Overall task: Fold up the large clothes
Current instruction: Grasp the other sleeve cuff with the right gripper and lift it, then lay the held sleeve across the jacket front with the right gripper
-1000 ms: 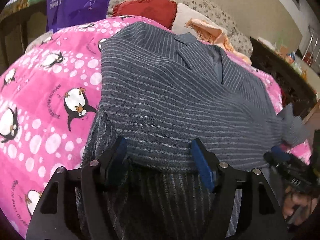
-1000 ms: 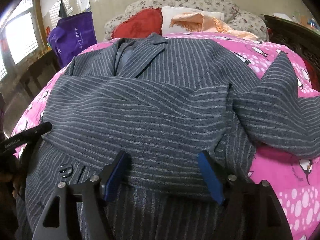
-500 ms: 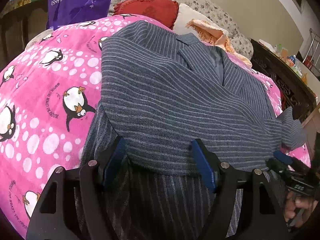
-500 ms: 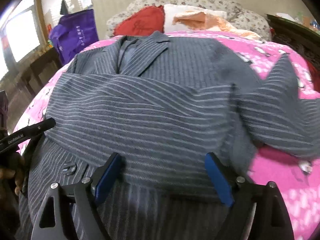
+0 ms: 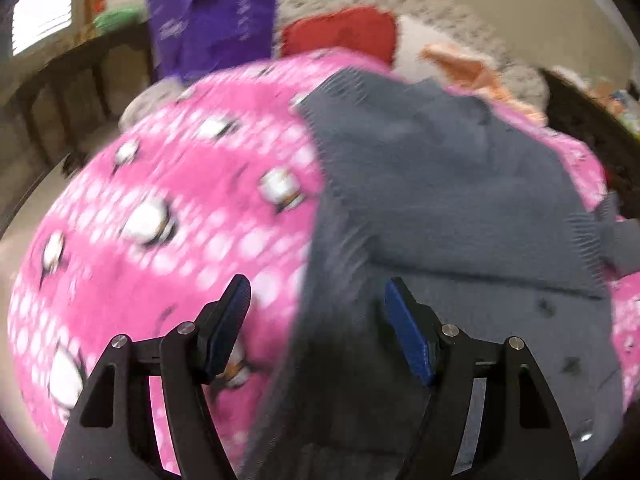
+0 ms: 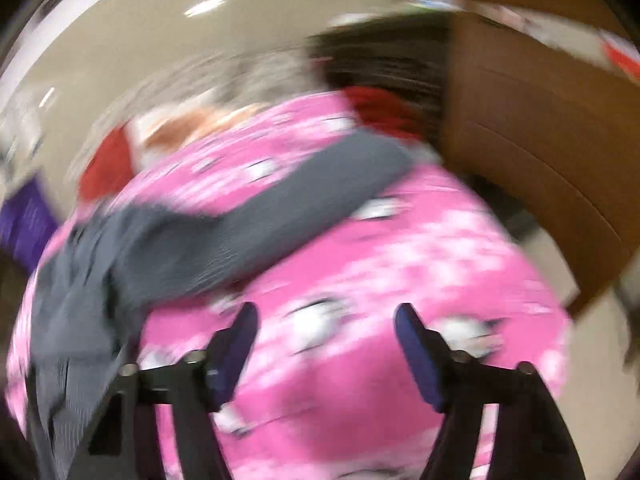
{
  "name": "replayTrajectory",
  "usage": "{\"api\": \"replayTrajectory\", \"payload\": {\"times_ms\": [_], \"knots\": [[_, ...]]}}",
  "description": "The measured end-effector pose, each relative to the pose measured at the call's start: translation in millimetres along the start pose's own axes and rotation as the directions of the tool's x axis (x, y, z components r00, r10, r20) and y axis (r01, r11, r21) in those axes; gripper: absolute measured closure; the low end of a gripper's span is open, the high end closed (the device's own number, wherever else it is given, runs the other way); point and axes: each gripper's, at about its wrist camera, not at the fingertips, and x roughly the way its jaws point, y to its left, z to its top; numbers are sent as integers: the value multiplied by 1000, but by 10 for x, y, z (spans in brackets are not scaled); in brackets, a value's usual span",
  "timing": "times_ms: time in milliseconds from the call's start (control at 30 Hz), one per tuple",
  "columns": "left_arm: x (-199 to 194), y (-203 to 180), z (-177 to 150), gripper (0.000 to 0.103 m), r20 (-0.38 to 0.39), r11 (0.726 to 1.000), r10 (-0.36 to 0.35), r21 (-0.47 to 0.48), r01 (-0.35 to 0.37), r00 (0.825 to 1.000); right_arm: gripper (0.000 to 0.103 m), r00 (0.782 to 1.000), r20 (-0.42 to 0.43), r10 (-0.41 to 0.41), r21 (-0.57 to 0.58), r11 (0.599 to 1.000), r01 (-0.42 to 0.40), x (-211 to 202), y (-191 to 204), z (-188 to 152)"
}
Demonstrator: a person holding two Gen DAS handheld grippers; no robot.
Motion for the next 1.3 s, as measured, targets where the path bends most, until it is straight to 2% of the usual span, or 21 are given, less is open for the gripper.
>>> {"api": "replayTrajectory", "payload": {"times_ms": [67, 133, 233, 300, 433, 500, 567, 600, 633, 667, 833, 900, 967, 1000, 1033, 1067, 1100, 1133, 1167, 1267, 1300], "knots": [[153, 108, -69, 33, -62, 999, 19, -42, -21, 998, 48, 1000, 4, 7, 64, 998, -7, 76, -270, 140], [197, 165, -57, 33, -67, 997, 10, -78, -15, 998, 48, 1000, 11, 22, 92, 996, -23, 214, -416, 342], [232, 115, -67, 28, -73, 998, 50, -45, -53, 996, 48, 995, 54, 90, 86, 992, -94, 359, -404, 652], [255, 59, -70, 24, -79, 997, 69, -19, -71, 994, 48, 986, 35, 161, 124, 979, -164, 591, -438, 833], [269, 74, -78, 24, -81, 997, 60, -34, -63, 995, 48, 983, -53, 175, 219, 963, -159, 1124, -488, 921], [274, 67, -73, 23, -83, 997, 61, -33, -64, 995, 48, 981, 0, 193, 284, 941, -185, 1211, -591, 936], [279, 40, -57, 23, -85, 997, 66, -28, -69, 994, 54, 977, 44, 211, 321, 923, -214, 1248, -620, 967], [281, 37, -54, 23, -86, 997, 68, -26, -70, 994, 67, 974, 64, 219, 335, 914, -228, 1257, -633, 995], [285, 28, -46, 23, -86, 997, 68, -27, -71, 994, 87, 966, 71, 249, 344, 903, -258, 1258, -642, 1012], [286, 27, -45, 23, -86, 997, 68, -27, -70, 994, 93, 962, 75, 261, 335, 903, -271, 1246, -619, 1036], [257, 68, -27, 23, -86, 997, 54, -41, -58, 995, 98, 944, 135, 302, 209, 922, -325, 831, -334, 1145], [153, 134, 34, 23, -72, 994, 79, -63, -84, 994, 98, 923, 163, 350, 148, 916, -373, 543, -107, 1171], [-29, 218, 132, 22, -12, 992, 100, -69, -101, 995, 98, 902, 170, 396, 89, 906, -415, 311, 171, 1196], [-106, 252, 174, 22, 15, 988, 145, -59, -144, 989, 98, 890, 168, 424, 64, 896, -439, 207, 341, 1205], [-192, 301, 217, 22, 49, 970, 243, -46, -241, 969, 98, 873, 166, 459, 43, 881, -471, 110, 528, 1210], [-244, 351, 243, 22, 67, 957, 290, -45, -288, 955, 98, 861, 166, 480, 29, 871, -491, 50, 665, 1208], [-314, 453, 273, 22, 84, 950, 312, -56, -308, 946, 98, 845, 164, 510, 9, 855, -518, -28, 882, 1202], [-374, 571, 283, 22, 96, 946, 323, -75, -317, 942, 98, 817, 160, 554, -9, 828, -560, -111, 1196, 1194], [-407, 661, 271, 22, 103, 934, 353, -88, -345, 930, 98, 801, 158, 578, -15, 812, -583, -147, 1368, 1171], [-411, 922, 160, 22, 96, 900, 434, -103, -425, 896, 98, 716, 122, 687, -56, 725, -686, -249, 2330, 1043], [-383, 1029, 86, 22, 84, 882, 468, -114, -458, 880, 98, 698, 105, 709, -63, 705, -707, -239, 2545, 980]]}}
